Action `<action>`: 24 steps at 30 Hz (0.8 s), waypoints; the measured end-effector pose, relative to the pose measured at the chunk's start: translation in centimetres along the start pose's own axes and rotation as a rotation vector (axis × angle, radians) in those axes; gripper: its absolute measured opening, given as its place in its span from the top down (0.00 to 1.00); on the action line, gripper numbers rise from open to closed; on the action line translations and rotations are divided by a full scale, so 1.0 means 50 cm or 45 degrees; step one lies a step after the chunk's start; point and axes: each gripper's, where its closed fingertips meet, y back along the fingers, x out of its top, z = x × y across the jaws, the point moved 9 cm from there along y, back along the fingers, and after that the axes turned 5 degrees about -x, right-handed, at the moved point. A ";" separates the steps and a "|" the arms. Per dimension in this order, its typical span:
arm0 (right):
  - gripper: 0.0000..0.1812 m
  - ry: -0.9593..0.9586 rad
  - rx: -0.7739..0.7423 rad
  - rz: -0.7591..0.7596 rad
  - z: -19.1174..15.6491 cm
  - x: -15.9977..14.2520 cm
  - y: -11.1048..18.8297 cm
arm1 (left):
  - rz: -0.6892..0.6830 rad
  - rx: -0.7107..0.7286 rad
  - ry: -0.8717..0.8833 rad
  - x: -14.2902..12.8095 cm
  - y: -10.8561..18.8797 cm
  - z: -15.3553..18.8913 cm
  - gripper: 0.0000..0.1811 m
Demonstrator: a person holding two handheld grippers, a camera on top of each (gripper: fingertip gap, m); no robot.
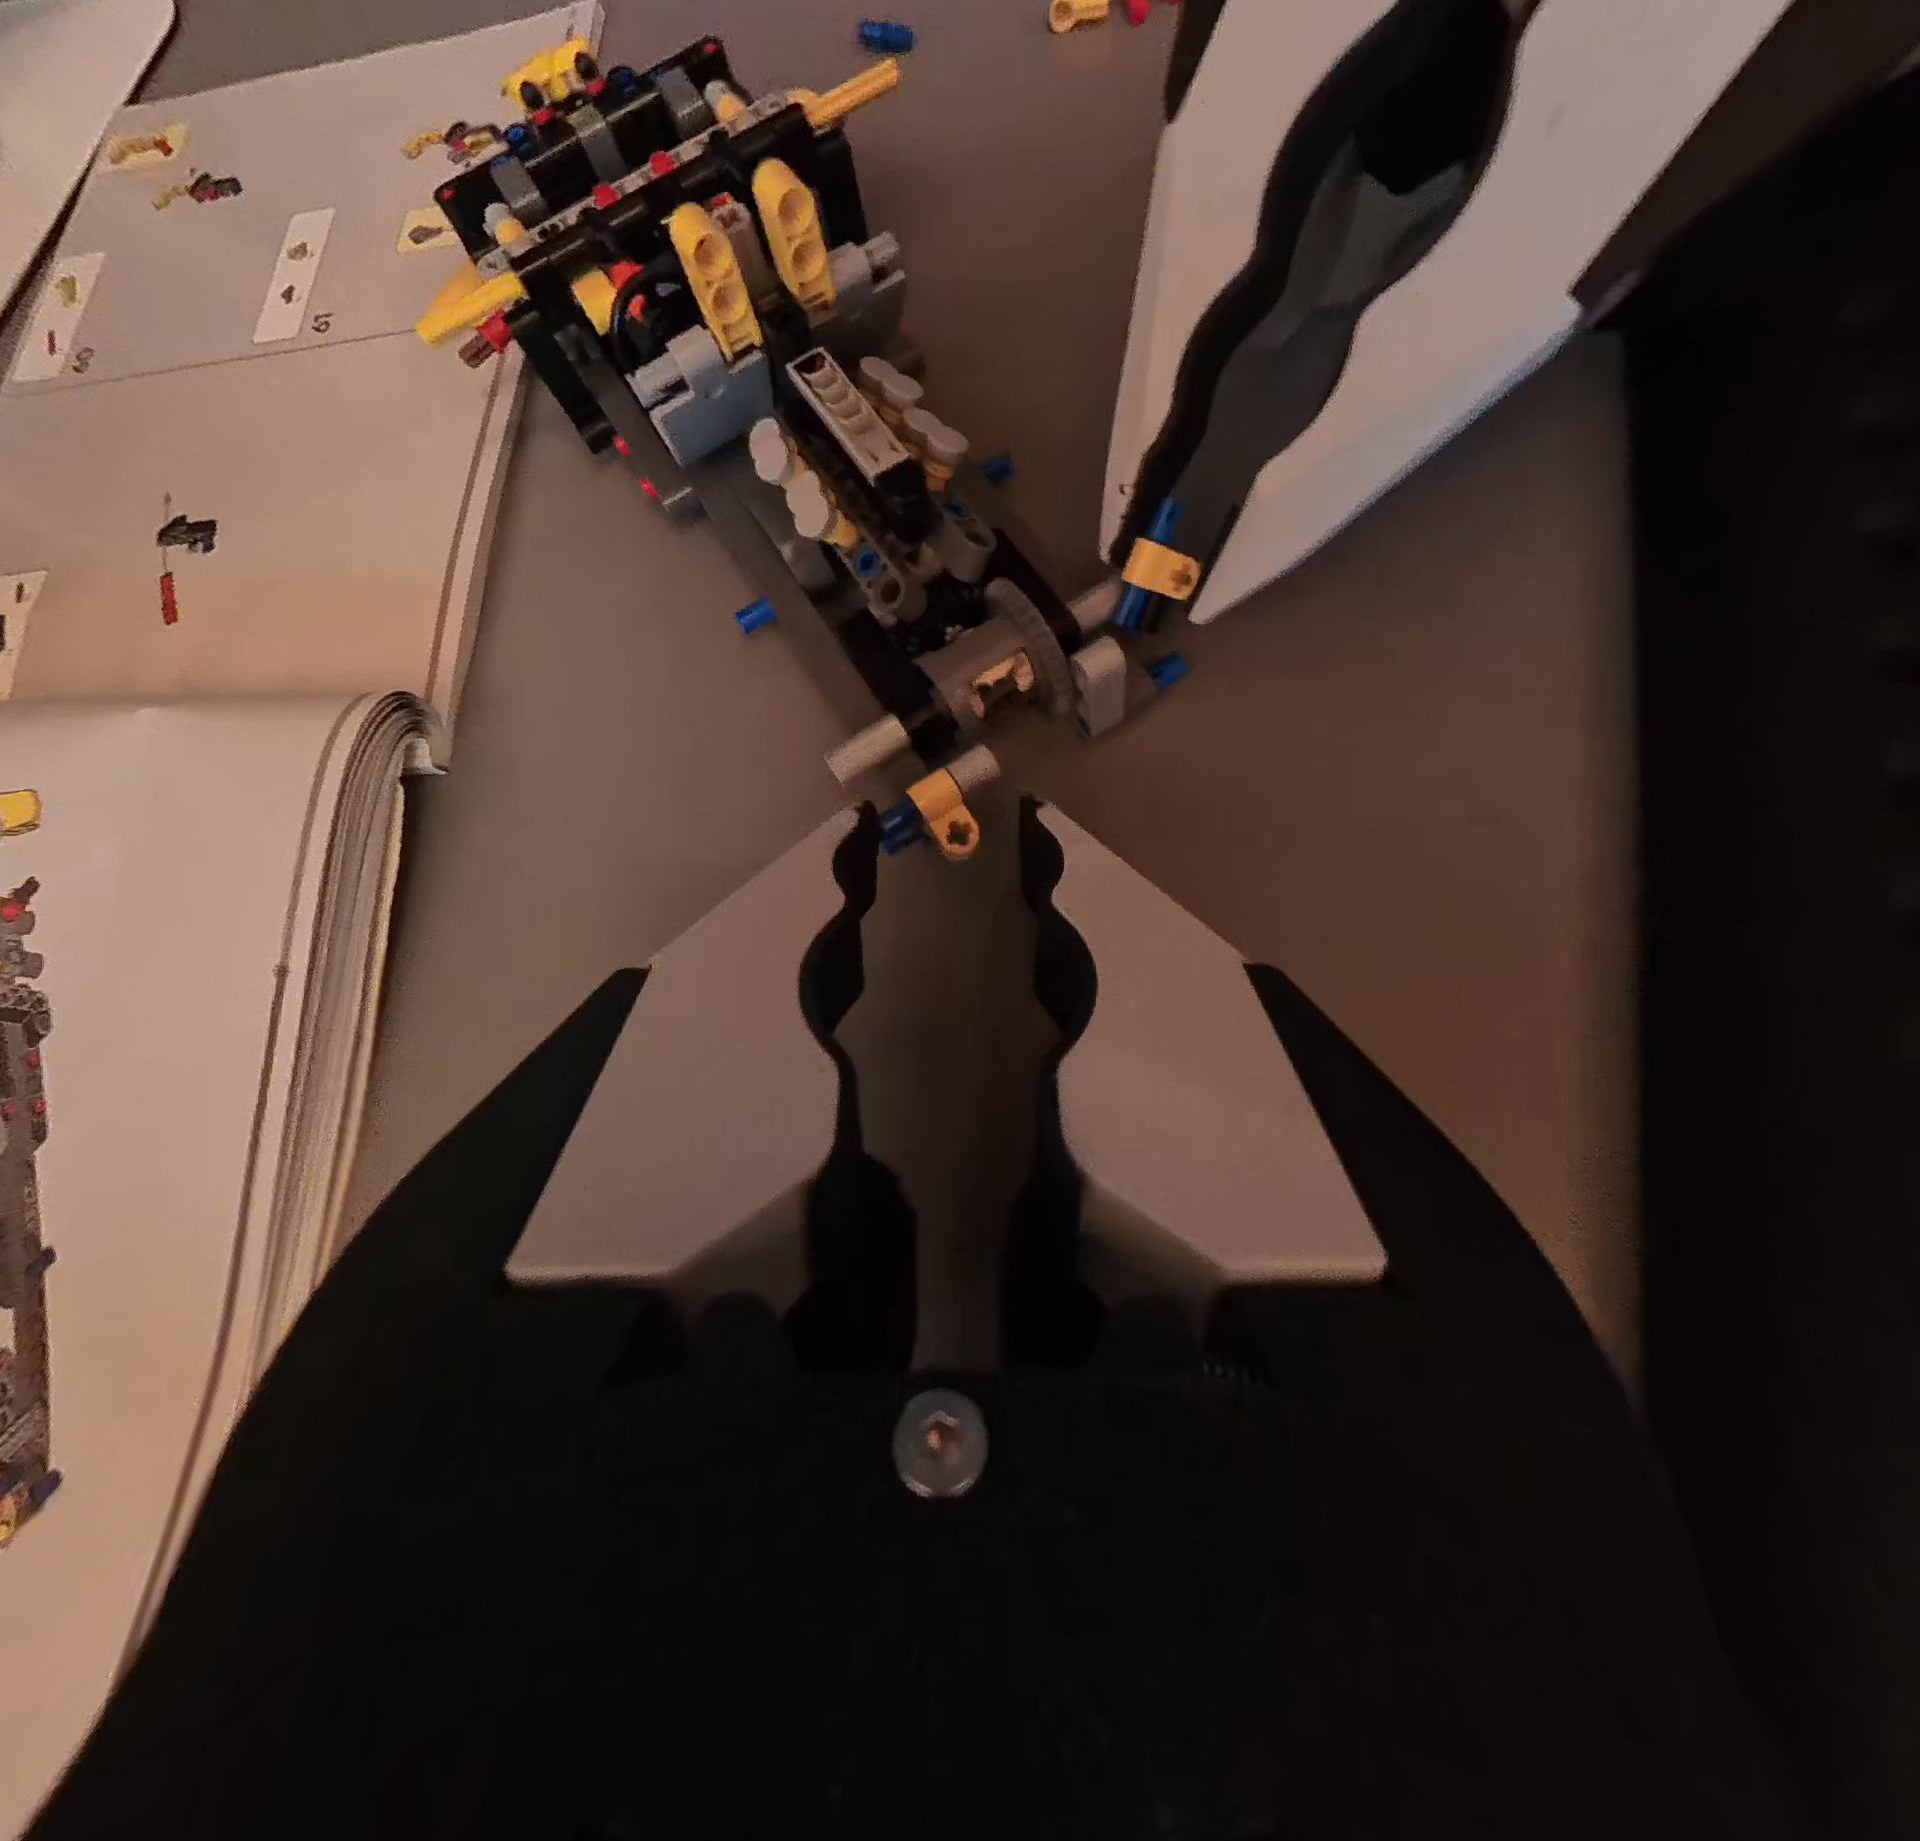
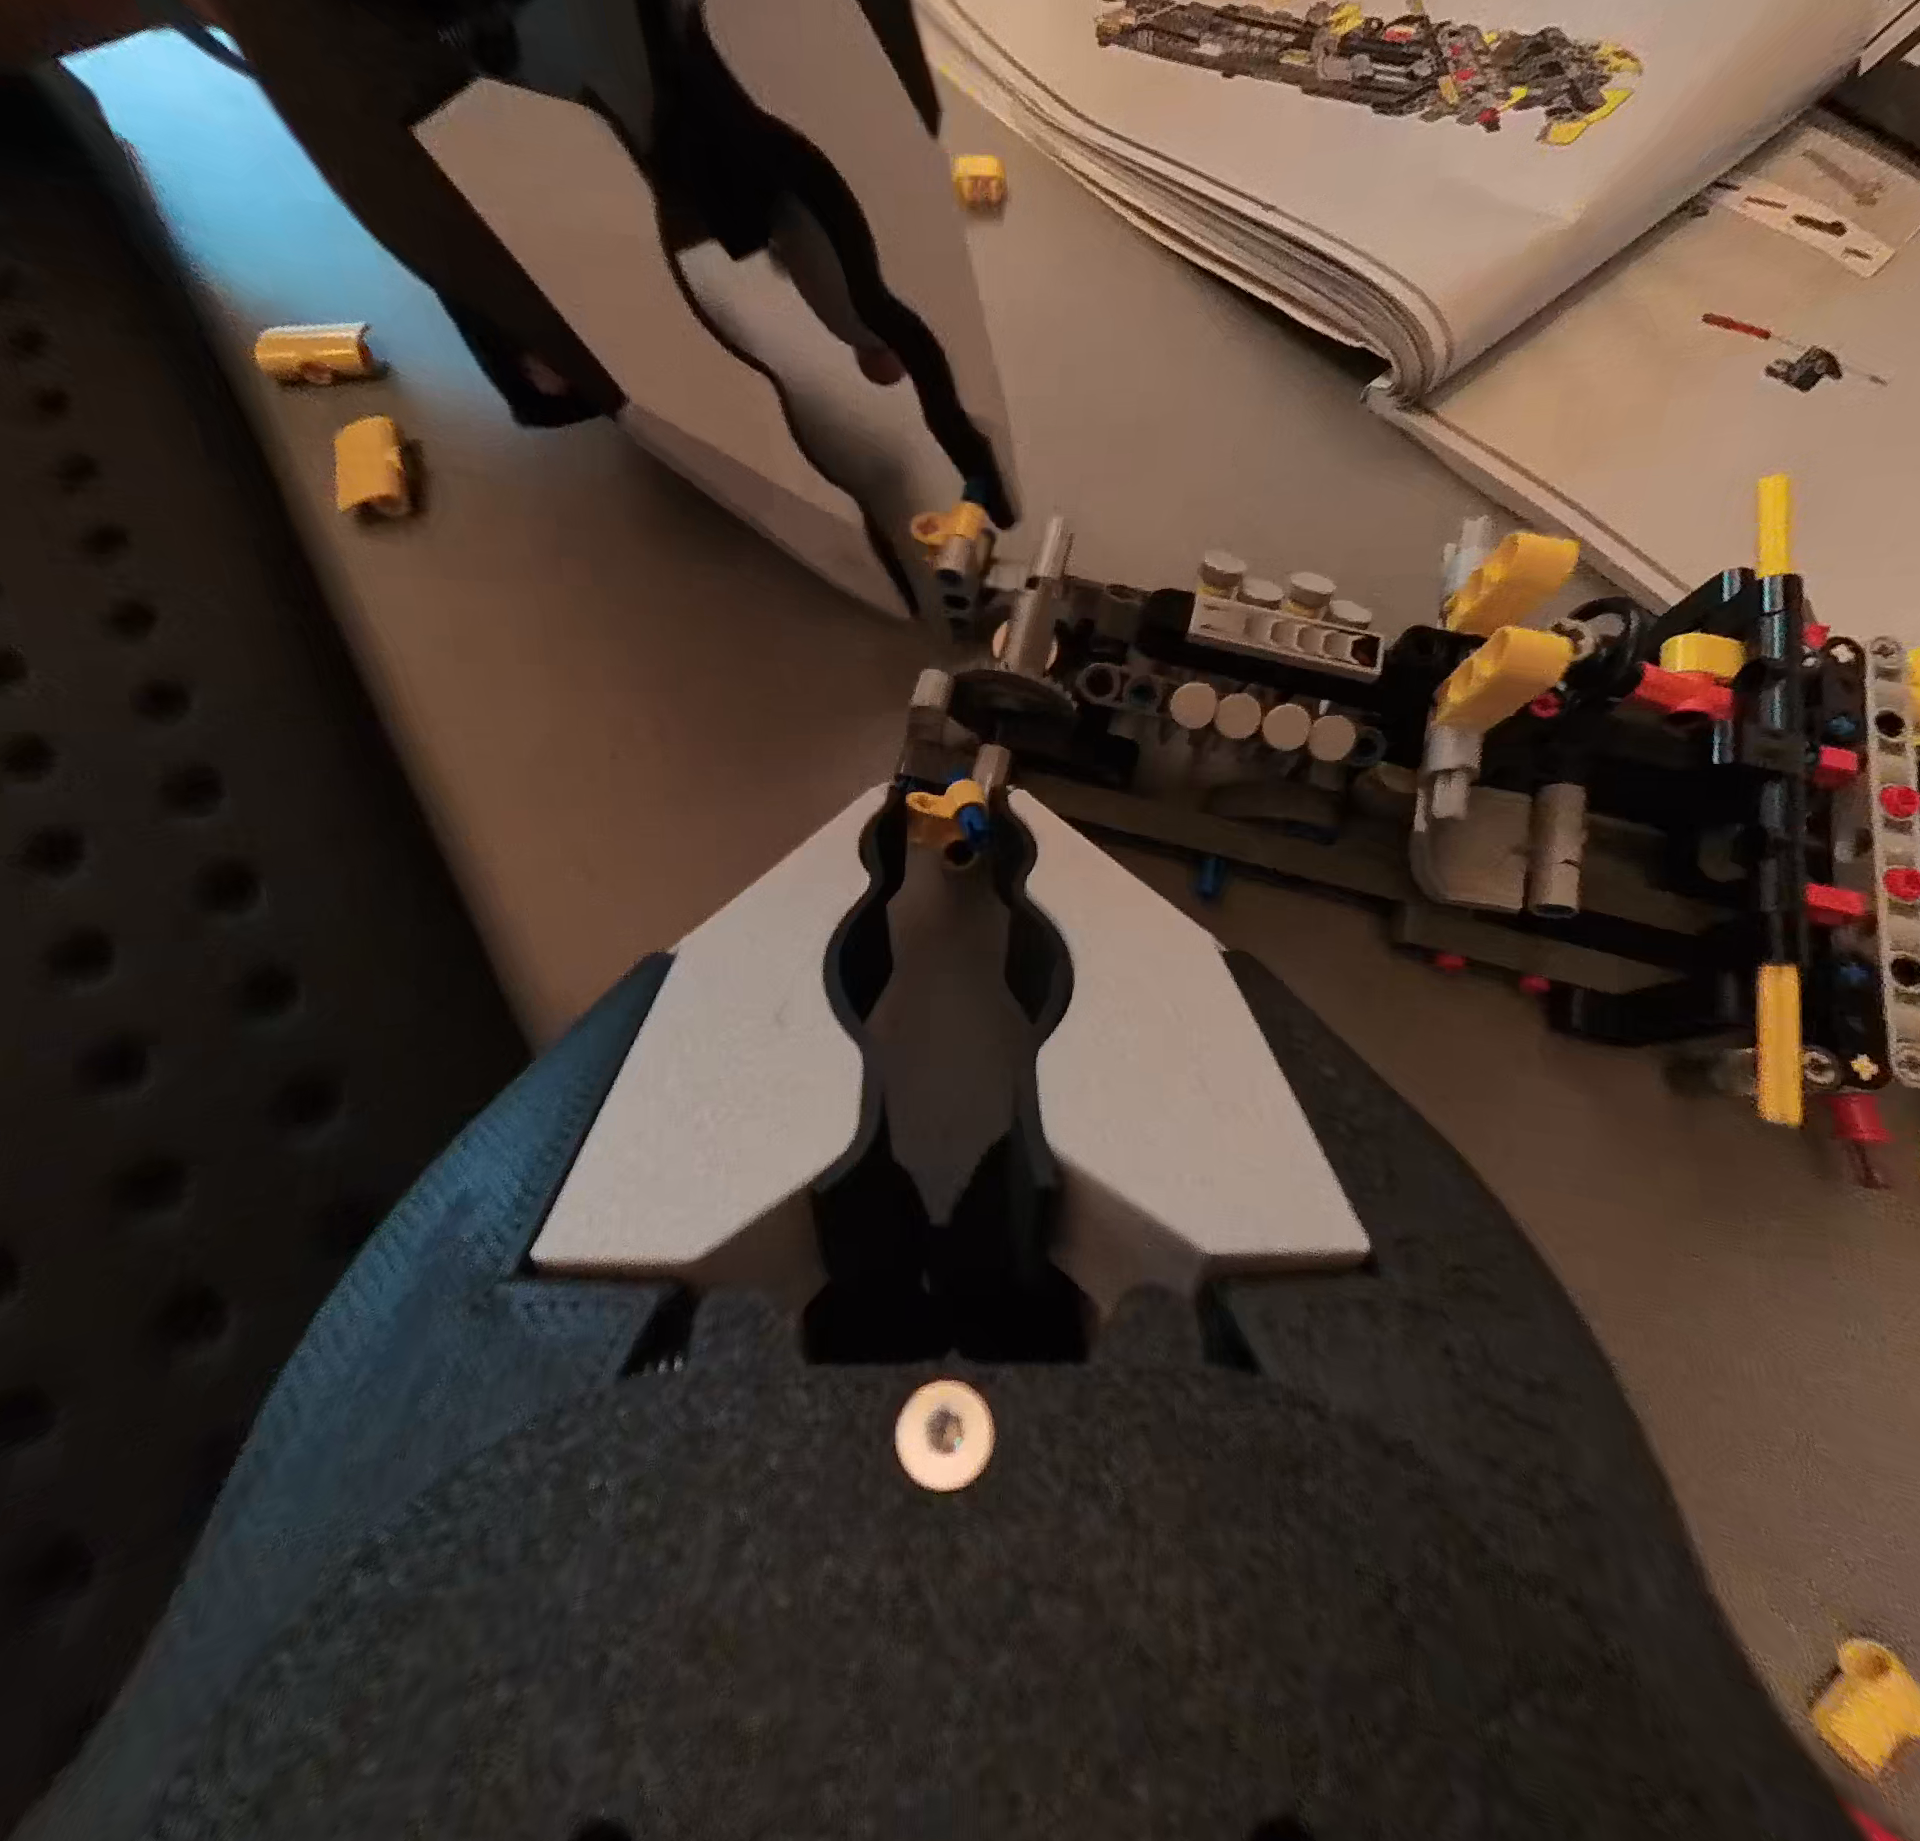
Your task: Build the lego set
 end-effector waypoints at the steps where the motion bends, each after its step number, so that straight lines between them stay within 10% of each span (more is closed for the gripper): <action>1: 0.91 0.017 0.007 -0.013 0.001 -0.001 0.004 | 0.000 -0.001 -0.004 0.000 0.002 0.008 0.84; 13: 0.91 0.067 0.228 -0.166 -0.036 -0.029 0.094 | 0.090 -0.118 -0.105 0.055 -0.007 0.133 0.90; 20: 0.92 -0.123 -0.246 0.120 0.134 -0.057 0.150 | 0.217 -0.108 0.237 0.080 0.005 0.020 0.83; 24: 0.92 -0.207 -0.065 0.175 0.141 -0.035 0.118 | 0.347 -0.280 0.386 0.119 -0.034 -0.016 0.73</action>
